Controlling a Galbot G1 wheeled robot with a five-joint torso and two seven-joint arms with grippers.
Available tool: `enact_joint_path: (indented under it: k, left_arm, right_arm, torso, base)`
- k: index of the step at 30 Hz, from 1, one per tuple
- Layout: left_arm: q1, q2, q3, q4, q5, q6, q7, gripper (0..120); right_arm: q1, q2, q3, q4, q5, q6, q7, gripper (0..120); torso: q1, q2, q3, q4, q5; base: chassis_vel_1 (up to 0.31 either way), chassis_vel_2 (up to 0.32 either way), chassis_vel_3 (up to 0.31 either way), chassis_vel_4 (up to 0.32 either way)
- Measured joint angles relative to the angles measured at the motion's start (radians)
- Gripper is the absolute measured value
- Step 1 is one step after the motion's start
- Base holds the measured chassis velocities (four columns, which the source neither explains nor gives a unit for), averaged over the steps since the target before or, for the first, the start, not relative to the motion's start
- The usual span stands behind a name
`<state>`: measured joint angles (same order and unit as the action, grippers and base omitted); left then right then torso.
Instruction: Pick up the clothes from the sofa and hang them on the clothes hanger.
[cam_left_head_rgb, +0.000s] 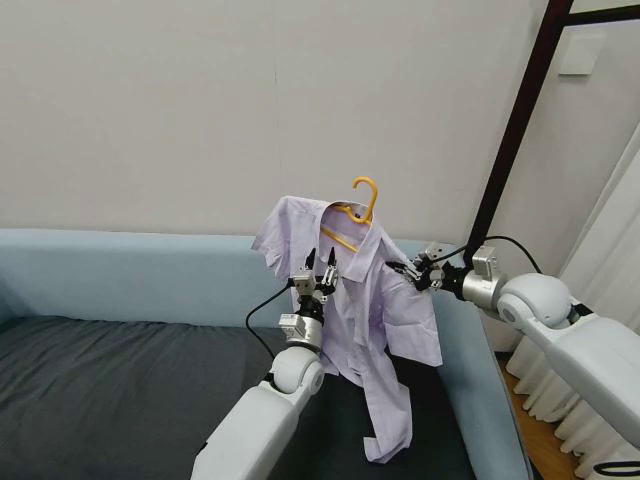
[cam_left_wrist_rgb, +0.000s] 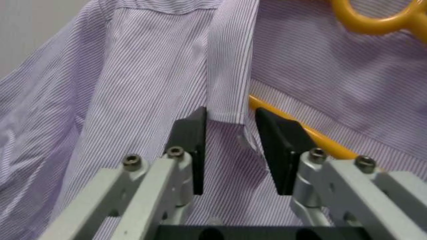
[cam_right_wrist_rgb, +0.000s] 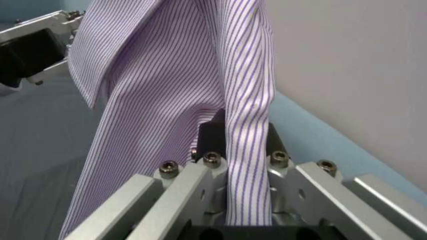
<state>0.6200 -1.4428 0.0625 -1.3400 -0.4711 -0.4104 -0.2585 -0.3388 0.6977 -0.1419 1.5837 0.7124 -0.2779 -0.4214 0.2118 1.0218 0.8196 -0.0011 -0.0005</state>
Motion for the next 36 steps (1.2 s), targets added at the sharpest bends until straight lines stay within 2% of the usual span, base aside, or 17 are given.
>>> enact_joint_path:
  k: [2, 4, 5, 8, 10, 17, 20, 25, 27, 28, 31, 32, 35, 36]
  left_arm:
    - [0.001, 0.0, -0.002, 0.0, -0.011, -0.012, 0.022, 20]
    - [0.001, 0.0, -0.002, 0.0, -0.013, -0.014, 0.027, 17]
    - [0.004, 0.004, -0.004, -0.001, -0.019, -0.024, 0.051, 8]
    - [0.007, 0.011, -0.009, -0.005, -0.032, -0.04, 0.09, 0]
    - [0.01, 0.026, -0.02, -0.022, -0.074, -0.078, 0.178, 0]
    - [0.018, 0.047, -0.027, -0.047, -0.08, -0.113, 0.261, 0]
    - [0.028, 0.052, -0.024, -0.038, -0.046, -0.11, 0.262, 0]
    - [0.039, 0.05, -0.009, -0.041, 0.016, -0.087, 0.153, 0]
    - [0.044, 0.052, -0.004, -0.049, 0.025, -0.086, 0.128, 8]
    - [0.044, 0.052, -0.004, -0.049, 0.025, -0.086, 0.128, 8]
    - [0.064, 0.069, -0.001, -0.057, 0.044, -0.085, 0.076, 22]
    - [0.064, 0.069, -0.001, -0.057, 0.044, -0.085, 0.076, 22]
    - [0.098, 0.107, -0.01, -0.078, 0.033, -0.08, 0.087, 38]
    - [0.098, 0.107, -0.01, -0.078, 0.033, -0.08, 0.087, 38]
  right_arm:
    - [-0.008, -0.001, 0.006, 0.001, 0.002, 0.003, -0.001, 1]
    - [-0.008, -0.001, 0.007, 0.001, 0.002, 0.003, -0.001, 1]
    - [-0.012, -0.002, 0.01, 0.0, 0.002, 0.007, -0.002, 1]
    - [-0.012, -0.002, 0.013, -0.005, 0.002, 0.01, -0.003, 1]
    - [-0.012, -0.002, 0.013, -0.012, -0.002, 0.015, -0.003, 1]
    - [-0.013, -0.009, 0.019, -0.003, -0.014, -0.016, 0.035, 1]
    - [-0.013, -0.02, 0.025, 0.009, -0.009, -0.022, 0.035, 1]
    - [-0.025, -0.037, 0.041, 0.03, 0.006, -0.022, 0.032, 1]
    - [-0.033, -0.045, 0.051, 0.04, 0.012, -0.022, 0.027, 1]
    - [-0.033, -0.045, 0.051, 0.04, 0.012, -0.022, 0.027, 1]
    - [-0.049, -0.059, 0.068, 0.058, 0.024, -0.023, 0.019, 1]
    - [-0.049, -0.059, 0.068, 0.058, 0.024, -0.023, 0.019, 1]
    - [-0.063, -0.07, 0.084, 0.065, 0.027, -0.023, 0.015, 1]
    - [-0.063, -0.07, 0.084, 0.065, 0.027, -0.023, 0.015, 1]
  torso:
    - [0.0, 0.0, 0.0, 0.0001, 0.0]
    - [0.0, 0.0, 0.0, 0.0001, 0.0]
    - [0.0, 0.0, 0.0, -0.0001, 0.0]
    - [0.0, 0.0, 0.0, 0.0, -0.0001]
    - [0.0, 0.0, 0.0, 0.0, -0.0001]
    - [0.0, 0.0, 0.0, 0.0, -0.0001]
    - [0.0, 0.0, 0.0, 0.0, -0.0001]
    - [0.0, 0.0, 0.0, -0.0001, -0.0002]
    - [0.0, 0.0, 0.0, -0.0002, -0.0001]
    - [0.0, 0.0, 0.0, -0.0002, -0.0001]
    - [0.0, 0.0, 0.0, -0.0003, -0.0001]
    - [0.0, 0.0, 0.0, -0.0003, -0.0001]
    - [0.0, 0.0, 0.0, 0.0, -0.0002]
    - [0.0, 0.0, 0.0, 0.0, -0.0002]
  base:
    - [0.0, 0.0, 0.0, 0.0]
    - [0.0, 0.0, 0.0, 0.0]
    - [0.0, 0.0, 0.0, 0.0]
    - [0.0, 0.0, 0.0, 0.0]
    - [0.0, 0.0, 0.0, 0.0]
    - [0.0, 0.0, 0.0, 0.0]
    - [0.0, 0.0, 0.0, 0.0]
    - [0.0, 0.0, 0.0, 0.0]
    - [0.0, 0.0, 0.0, 0.0]
    - [0.0, 0.0, 0.0, 0.0]
    - [0.0, 0.0, 0.0, 0.0]
    - [0.0, 0.0, 0.0, 0.0]
    - [0.0, 0.0, 0.0, 0.0]
    - [0.0, 0.0, 0.0, 0.0]
